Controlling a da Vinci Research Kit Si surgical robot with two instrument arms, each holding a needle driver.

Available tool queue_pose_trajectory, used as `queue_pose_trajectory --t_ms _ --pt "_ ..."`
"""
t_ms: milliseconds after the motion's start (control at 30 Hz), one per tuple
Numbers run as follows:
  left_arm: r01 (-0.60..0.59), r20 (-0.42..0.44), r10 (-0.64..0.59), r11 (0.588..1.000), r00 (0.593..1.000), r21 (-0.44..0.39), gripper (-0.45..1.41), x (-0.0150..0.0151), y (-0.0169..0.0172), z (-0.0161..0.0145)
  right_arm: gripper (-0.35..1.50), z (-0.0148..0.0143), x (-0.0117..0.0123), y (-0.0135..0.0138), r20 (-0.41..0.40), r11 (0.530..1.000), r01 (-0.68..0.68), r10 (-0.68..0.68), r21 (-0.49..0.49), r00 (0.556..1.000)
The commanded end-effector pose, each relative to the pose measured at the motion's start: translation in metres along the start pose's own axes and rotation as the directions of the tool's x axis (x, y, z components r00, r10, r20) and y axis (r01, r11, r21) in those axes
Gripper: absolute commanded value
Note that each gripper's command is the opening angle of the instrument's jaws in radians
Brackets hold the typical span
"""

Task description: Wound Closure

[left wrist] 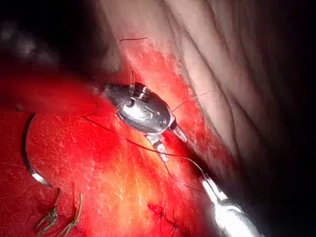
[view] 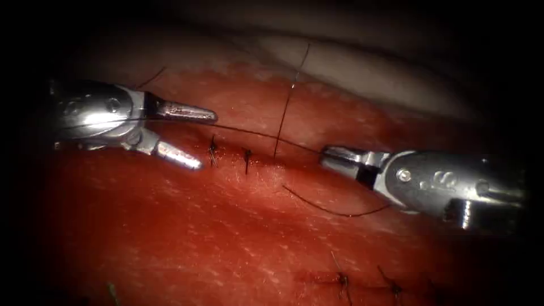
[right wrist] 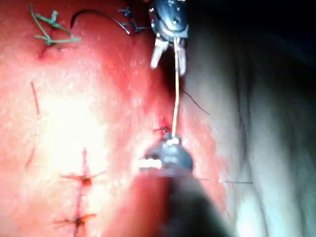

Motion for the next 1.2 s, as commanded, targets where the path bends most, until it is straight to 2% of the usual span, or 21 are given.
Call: queue_pose_trajectory --t_ms 33,167,267,567,833,867,900,967,1200 --pt "-0.022 -0.011 0.022 1.0 1.0 0.01 0.78 -0.0009 -0.0003 0.0002 -0.35 0.0009 -0.0022 0.0007 -0.008 1.0 -0.015 0.015 -0.005 1.0" --pt "-0.134 -0.116 0.141 0.989 0.983 0.068 0.77 -0.0016 -0.002 -0.0009 -0.35 0.0015 -0.0055 0.0007 -0.008 0.999 -0.048 0.048 -0.007 0.999" --pt "-0.202 -0.184 0.211 0.977 0.96 0.071 0.72 -0.0019 -0.0024 -0.0006 -0.35 0.0019 -0.0061 0.001 -0.006 0.998 -0.056 0.056 -0.009 0.998" --pt "-0.229 -0.279 0.221 0.973 0.935 0.002 0.57 -0.0013 -0.0015 -0.001 -0.35 0.0017 -0.0065 0.0014 0.0 0.998 -0.064 0.064 -0.014 0.998" --pt "-0.239 -0.328 0.217 0.971 0.919 -0.025 0.22 -0.0002 -0.0005 -0.0008 -0.35 0.0018 -0.0062 0.001 0.003 0.998 -0.066 0.066 -0.02 0.998" --pt "-0.234 -0.33 0.211 0.972 0.92 -0.031 -0.19 -0.0002 -0.0005 -0.0009 -0.35 0.0018 -0.0061 0.0009 0.003 0.998 -0.067 0.067 -0.02 0.998" --pt "-0.235 -0.331 0.211 0.971 0.92 -0.033 -0.35 -0.0003 -0.0004 -0.001 -0.35 0.0017 -0.0061 0.0009 0.003 0.998 -0.067 0.067 -0.019 0.998" --pt "-0.242 -0.338 0.212 0.969 0.917 -0.049 -0.35 -0.0005 -0.0002 -0.0013 -0.35 0.0016 -0.0059 0.0008 0.001 0.997 -0.068 0.068 -0.02 0.998" --pt "-0.239 -0.323 0.231 0.971 0.918 0.014 -0.35 0.0001 -0.0007 -0.0017 -0.35 0.0012 -0.0048 0.0 -0.016 0.997 -0.076 0.076 -0.013 0.997"
